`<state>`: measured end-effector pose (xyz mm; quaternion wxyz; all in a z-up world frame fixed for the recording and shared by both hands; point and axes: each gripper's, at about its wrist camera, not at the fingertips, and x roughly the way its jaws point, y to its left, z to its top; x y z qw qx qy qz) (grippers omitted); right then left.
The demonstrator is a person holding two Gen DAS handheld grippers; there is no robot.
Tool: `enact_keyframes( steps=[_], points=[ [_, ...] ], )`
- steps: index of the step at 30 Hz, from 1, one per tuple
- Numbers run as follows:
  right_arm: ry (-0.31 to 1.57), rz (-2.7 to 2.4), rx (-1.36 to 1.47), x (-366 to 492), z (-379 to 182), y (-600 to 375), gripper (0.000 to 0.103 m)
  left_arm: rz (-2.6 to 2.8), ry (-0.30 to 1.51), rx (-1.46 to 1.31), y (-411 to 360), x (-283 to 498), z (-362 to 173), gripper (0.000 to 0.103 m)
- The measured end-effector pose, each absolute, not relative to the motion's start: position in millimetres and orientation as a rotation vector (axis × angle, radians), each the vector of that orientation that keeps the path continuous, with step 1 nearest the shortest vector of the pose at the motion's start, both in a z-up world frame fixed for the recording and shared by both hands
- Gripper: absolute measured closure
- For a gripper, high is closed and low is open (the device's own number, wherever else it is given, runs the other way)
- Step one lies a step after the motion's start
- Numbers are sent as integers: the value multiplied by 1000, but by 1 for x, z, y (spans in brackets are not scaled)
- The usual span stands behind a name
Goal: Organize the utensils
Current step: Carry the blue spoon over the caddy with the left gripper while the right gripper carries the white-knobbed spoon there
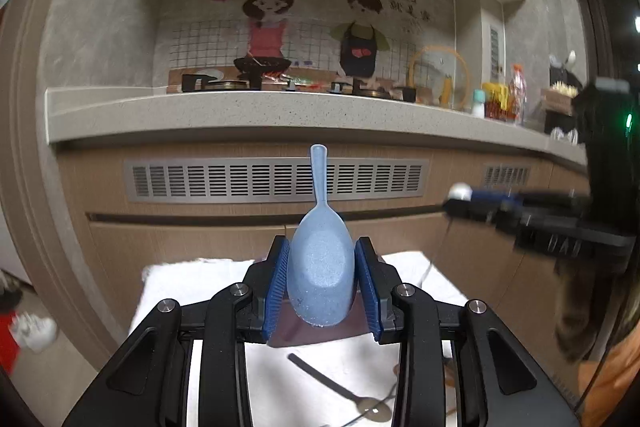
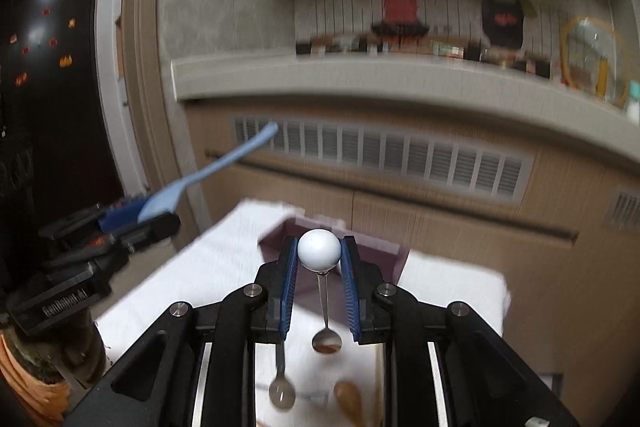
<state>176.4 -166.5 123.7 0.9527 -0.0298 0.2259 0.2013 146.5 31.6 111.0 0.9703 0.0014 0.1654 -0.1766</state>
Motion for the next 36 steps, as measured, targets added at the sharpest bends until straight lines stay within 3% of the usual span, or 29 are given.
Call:
enact_keyframes(
  steps=[9,15,19,22,28,31,36],
  points=[
    [430,381,-92,204,160,-172,83,-437,766,5,44,214,152,68],
    [456,391,-31,226,159,-179,83,-435,749,33,30,224,168,71],
    [443,362,-18,238,158,-178,83,-438,679,43,19,232,160,85],
    [472,362,13,248,152,-178,83,-487,682,48,19,234,146,85],
    [522,357,-12,239,131,-181,83,-615,937,221,7,220,54,73],
    [561,364,-5,232,117,-187,83,-722,1047,266,-7,197,5,71],
    [631,369,-14,219,93,-193,83,-927,1094,456,-44,142,-43,50]
  ],
)
